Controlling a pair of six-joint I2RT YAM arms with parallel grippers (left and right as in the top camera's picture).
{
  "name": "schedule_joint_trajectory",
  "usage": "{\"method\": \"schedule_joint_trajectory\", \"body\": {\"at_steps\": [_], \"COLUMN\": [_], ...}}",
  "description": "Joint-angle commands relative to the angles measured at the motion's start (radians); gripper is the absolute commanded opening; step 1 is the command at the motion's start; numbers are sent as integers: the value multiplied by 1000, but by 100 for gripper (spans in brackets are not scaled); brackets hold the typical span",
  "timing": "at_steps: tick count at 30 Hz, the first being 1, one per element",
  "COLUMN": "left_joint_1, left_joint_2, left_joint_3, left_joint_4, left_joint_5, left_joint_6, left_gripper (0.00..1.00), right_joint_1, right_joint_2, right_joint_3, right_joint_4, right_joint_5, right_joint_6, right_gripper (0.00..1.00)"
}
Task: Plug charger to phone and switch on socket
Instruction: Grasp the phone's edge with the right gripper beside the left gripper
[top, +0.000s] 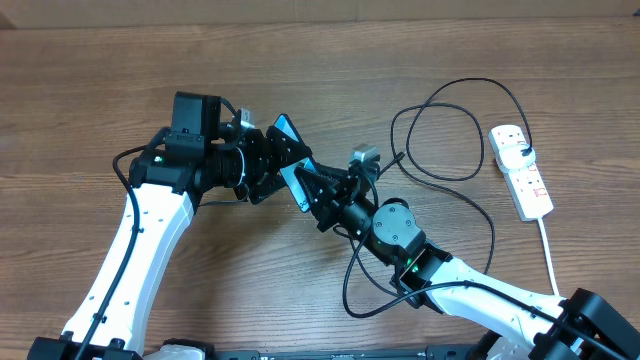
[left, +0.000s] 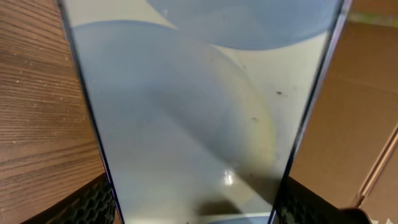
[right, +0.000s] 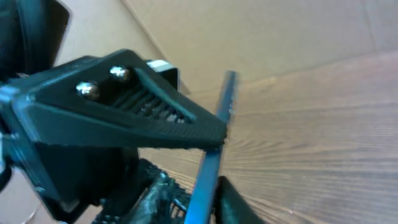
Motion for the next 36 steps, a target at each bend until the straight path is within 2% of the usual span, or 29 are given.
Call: {"method": "schedule_joint_trajectory", "body": {"at_steps": [1, 4, 6, 12, 19, 21, 31, 35, 36], "left_joint_1": [-14, -16, -16, -16, -16, -16, -16, -16, -16], "left_joint_2": [-21, -21, -21, -21, -21, -21, -21, -21, -21], "left_joint_3": [29, 28, 28, 29, 29, 28, 28, 28, 28], "left_joint_4": [9, 8, 8, 8, 8, 8, 8, 8, 8], "left_joint_5": [19, 18, 16, 12, 12, 12, 12, 3, 1], "left_joint_6": [-13, -13, -13, -13, -13, -13, -13, -13, -13], "left_gripper": [42, 43, 50, 63, 88, 100, 98, 80, 72], "right_joint_1": [5, 5, 5, 5, 5, 5, 5, 4, 4], "right_joint_2": [1, 1, 1, 1, 1, 1, 1, 1, 1], "right_joint_3": [21, 21, 21, 21, 21, 21, 21, 21, 21], "right_joint_4": [4, -1, -3, -3, -3, -3, -3, -14, -19], "right_joint_5": [-18, -24, -25, -24, -24, -24, -24, -21, -21], "right_joint_6": [0, 0, 0, 0, 0, 0, 0, 0, 0], "right_gripper": [16, 9, 5, 4, 4, 4, 4, 4, 4]}}
